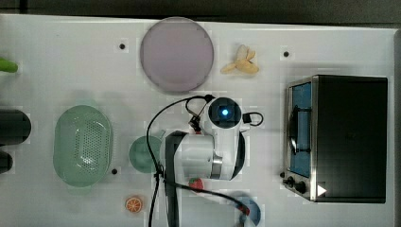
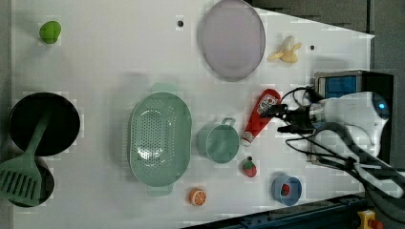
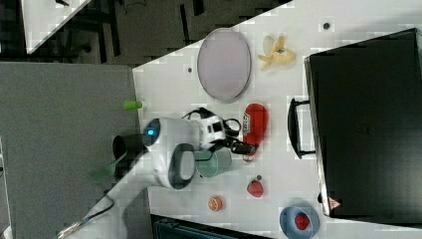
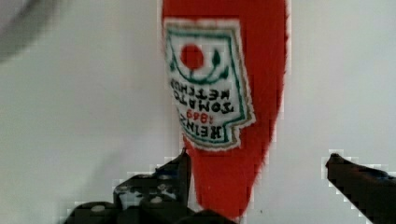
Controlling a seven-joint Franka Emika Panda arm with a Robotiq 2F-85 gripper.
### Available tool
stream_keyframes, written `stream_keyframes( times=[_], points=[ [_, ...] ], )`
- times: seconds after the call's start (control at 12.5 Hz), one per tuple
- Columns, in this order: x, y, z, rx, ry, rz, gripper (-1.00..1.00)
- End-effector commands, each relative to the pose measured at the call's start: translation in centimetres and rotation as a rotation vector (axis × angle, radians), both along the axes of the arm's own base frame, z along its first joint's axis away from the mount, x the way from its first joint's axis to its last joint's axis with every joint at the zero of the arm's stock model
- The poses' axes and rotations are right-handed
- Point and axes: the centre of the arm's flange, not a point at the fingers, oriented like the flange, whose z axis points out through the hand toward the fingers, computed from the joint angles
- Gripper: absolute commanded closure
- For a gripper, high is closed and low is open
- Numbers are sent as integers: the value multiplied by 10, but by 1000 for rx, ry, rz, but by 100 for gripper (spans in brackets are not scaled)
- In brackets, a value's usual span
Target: Pick ketchup from strainer and place it on the table
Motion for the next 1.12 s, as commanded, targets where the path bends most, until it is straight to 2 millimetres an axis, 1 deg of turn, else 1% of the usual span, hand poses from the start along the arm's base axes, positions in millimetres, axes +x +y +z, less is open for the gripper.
stream_keyframes(
  times=[0.08, 0.24, 0.4, 0.56, 0.72, 0.8, 0.88, 0.96, 1.12],
  points=[
    [50, -6, 150, -26, -219, 4, -100],
    [57, -7, 215, -36, -229, -108, -100],
    [58, -6, 277, -43, -212, -228, -100],
    [50, -3, 321, -54, -119, -288, -100],
    [50, -1, 364, -57, -115, -285, -100],
    [49, -2, 381, -61, -117, -284, -100],
    [46, -2, 390, -63, -103, -285, -100],
    [44, -3, 394, -64, -94, -286, -100],
    [46, -3, 392, -63, -96, -286, -100]
  ],
)
